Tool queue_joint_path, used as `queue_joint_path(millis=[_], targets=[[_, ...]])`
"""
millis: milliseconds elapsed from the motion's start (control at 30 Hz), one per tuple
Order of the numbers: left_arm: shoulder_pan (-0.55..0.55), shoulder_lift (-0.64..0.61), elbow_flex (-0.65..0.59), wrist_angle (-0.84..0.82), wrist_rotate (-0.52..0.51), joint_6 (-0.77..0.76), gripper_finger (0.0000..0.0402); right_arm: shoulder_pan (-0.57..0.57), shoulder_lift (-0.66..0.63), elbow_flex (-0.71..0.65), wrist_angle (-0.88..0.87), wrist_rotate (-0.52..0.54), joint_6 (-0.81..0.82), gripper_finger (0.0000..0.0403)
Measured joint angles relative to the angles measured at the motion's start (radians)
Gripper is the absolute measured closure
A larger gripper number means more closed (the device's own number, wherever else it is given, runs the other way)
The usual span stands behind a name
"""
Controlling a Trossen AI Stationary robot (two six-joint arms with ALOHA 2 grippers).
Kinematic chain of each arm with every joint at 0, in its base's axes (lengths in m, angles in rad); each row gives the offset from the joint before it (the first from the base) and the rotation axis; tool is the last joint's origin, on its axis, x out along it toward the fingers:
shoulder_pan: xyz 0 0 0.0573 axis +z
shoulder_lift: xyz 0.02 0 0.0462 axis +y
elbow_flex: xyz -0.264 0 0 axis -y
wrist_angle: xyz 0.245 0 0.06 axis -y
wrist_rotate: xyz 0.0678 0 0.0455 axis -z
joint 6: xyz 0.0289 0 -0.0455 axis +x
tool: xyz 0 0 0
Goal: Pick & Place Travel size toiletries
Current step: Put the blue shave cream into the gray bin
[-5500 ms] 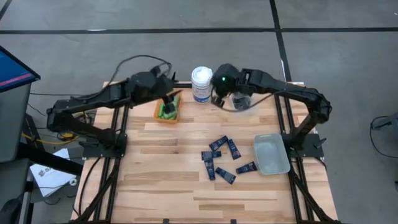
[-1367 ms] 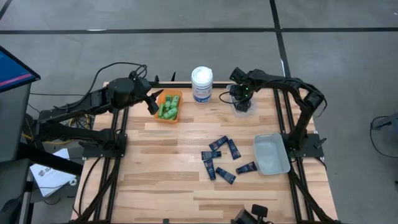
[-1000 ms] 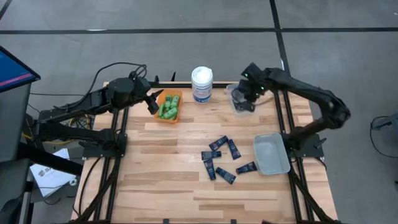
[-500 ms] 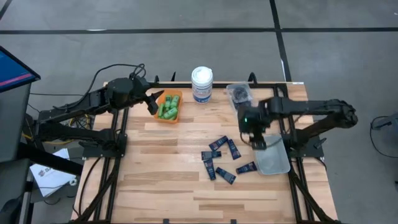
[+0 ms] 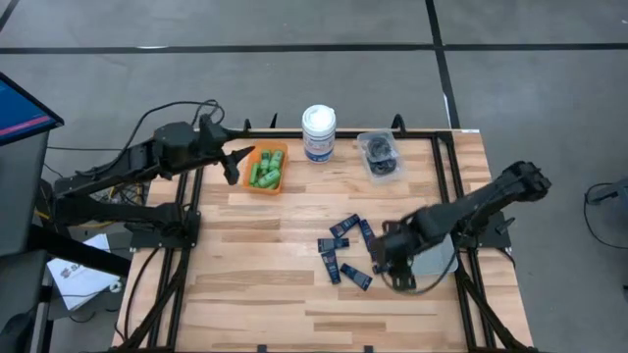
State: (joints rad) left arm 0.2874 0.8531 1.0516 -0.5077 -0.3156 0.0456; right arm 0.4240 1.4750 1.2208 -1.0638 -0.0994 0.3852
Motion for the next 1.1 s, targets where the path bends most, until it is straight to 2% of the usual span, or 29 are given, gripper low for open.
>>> queue_joint_path(millis=[233, 367, 467, 667, 833, 1100], targets=[[0.0, -0.083, 0.0, -0.008, 0.1, -0.006, 0.0197, 0.081, 0.163, 0.0, 0.076, -0.004, 0.005, 0.0155], [0.0, -0.132, 0.0, -0.018, 0.174, -0.012, 0.02, 0.077, 0.244, 0.0, 0.099, -0.003, 0.001, 0.0148], [0.0, -0.16, -0.01, -0.051, 0.192, -0.004, 0.0204, 0.063, 0.294, 0.0, 0.113, 0.002, 0.0, 0.0147], [0.0, -0.278, -0.148, -0.051, 0.192, -0.025, 0.0216, 0.049, 0.362, 0.0, 0.113, 0.013, 0.0, 0.0147], [-0.001, -0.371, -0.25, -0.044, 0.192, -0.101, 0.0226, 0.042, 0.371, 0.001, 0.118, 0.026, 0.001, 0.0147], [-0.001, -0.487, -0.41, 0.002, 0.191, -0.115, 0.0237, 0.017, 0.372, 0.001, 0.118, 0.097, -0.002, 0.0147]])
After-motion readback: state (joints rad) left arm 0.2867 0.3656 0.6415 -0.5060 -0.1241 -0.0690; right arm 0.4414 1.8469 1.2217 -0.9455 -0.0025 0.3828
